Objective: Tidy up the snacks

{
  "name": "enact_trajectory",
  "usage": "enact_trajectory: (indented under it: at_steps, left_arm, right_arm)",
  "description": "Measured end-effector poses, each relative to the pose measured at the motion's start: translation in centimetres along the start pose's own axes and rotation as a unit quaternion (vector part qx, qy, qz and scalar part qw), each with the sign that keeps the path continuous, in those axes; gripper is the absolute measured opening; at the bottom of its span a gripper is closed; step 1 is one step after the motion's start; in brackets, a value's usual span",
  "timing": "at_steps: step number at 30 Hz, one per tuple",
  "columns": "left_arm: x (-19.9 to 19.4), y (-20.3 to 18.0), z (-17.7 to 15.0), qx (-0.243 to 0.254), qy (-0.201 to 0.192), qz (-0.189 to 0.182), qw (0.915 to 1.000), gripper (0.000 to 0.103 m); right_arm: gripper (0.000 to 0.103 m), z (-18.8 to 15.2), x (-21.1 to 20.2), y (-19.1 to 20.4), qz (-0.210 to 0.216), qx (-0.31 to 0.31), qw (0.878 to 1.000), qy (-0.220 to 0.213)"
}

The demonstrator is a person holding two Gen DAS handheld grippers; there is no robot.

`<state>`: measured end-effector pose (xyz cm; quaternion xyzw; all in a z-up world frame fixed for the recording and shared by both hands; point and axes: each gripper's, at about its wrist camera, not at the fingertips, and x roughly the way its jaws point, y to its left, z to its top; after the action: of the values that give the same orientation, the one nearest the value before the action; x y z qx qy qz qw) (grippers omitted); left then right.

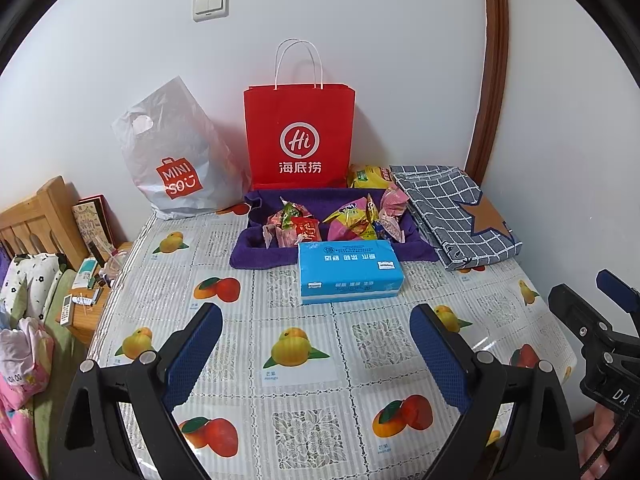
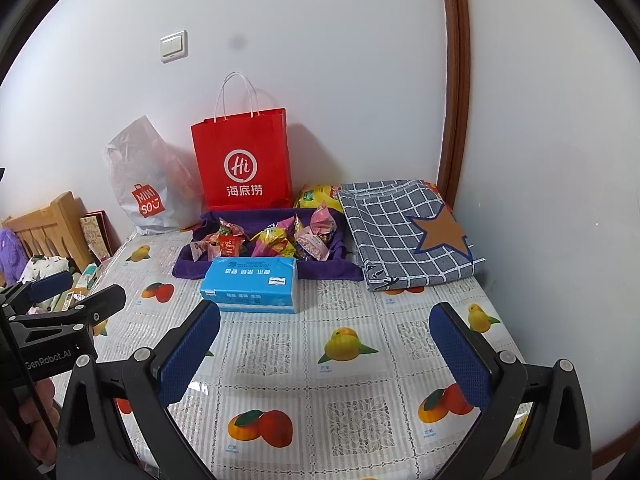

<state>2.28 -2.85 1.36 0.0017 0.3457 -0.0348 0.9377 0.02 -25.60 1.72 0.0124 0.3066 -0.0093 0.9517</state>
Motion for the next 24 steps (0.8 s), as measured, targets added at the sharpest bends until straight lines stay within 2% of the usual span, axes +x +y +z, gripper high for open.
enact_trajectory:
  at_steps: [24]
  left_arm:
    - [-0.19, -0.01, 0.00, 0.000, -0.001, 0.001, 1.0000, 0.095]
  right_arm:
    - [0.103, -0.03, -0.37, 0.03, 0.002, 0.001, 1.000, -0.003]
